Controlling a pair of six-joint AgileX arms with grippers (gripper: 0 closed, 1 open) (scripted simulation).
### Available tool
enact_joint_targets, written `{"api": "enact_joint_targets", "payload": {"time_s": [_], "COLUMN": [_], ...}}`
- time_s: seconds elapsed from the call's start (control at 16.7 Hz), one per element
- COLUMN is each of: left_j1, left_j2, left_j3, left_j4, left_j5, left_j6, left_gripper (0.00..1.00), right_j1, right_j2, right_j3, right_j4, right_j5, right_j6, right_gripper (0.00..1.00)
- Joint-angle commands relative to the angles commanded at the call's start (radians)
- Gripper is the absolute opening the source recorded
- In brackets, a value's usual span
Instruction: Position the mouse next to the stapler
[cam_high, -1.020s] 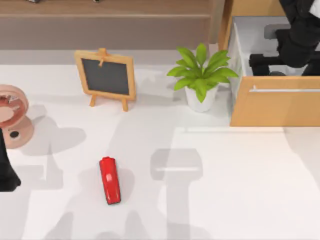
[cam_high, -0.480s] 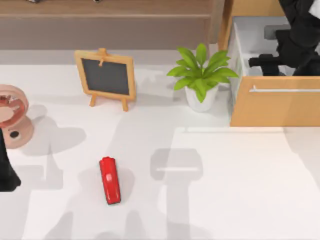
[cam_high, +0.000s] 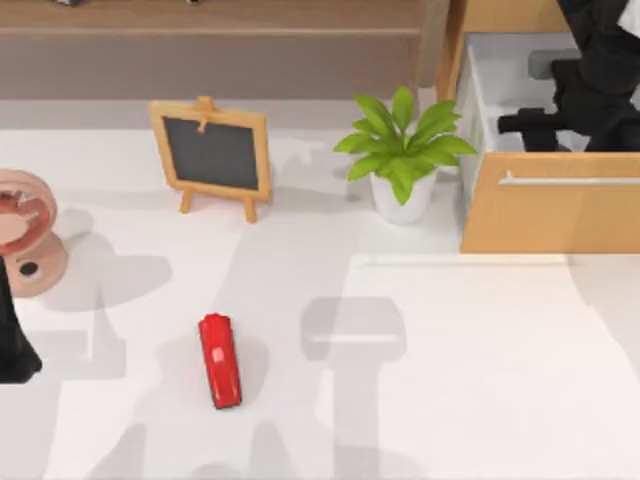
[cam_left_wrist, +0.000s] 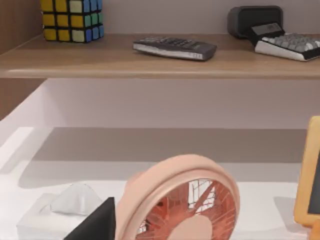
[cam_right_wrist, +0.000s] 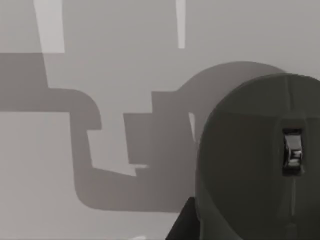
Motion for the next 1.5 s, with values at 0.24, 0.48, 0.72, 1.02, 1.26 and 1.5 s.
{"api": "enact_joint_targets", "payload": {"time_s": [0.24, 0.48, 0.72, 1.02, 1.26, 1.5], "left_j1": [0.000, 0.000, 0.000, 0.000, 0.000, 0.000], "left_j2": [0.000, 0.000, 0.000, 0.000, 0.000, 0.000], "left_j3": [0.000, 0.000, 0.000, 0.000, 0.000, 0.000], "left_j4": [0.000, 0.000, 0.000, 0.000, 0.000, 0.000], "left_j5": [0.000, 0.000, 0.000, 0.000, 0.000, 0.000], "left_j6": [0.000, 0.000, 0.000, 0.000, 0.000, 0.000], "left_gripper": [1.00, 1.00, 1.00, 1.00, 1.00, 1.00], "right_j1": [0.000, 0.007, 0.023, 0.098, 0.212, 0.355], "right_j2": [-0.010, -0.081, -0.183, -0.315, -0.393, -0.432], "right_j3": [0.005, -0.003, -0.018, -0.025, -0.055, -0.115], "right_j4": [-0.005, -0.049, -0.074, -0.060, -0.036, -0.006], "right_j5": [0.001, 0.017, 0.039, 0.051, 0.048, 0.039], "right_j6": [0.003, 0.041, 0.133, 0.304, 0.450, 0.581], "right_gripper": [0.00, 0.00, 0.00, 0.00, 0.00, 0.00]}}
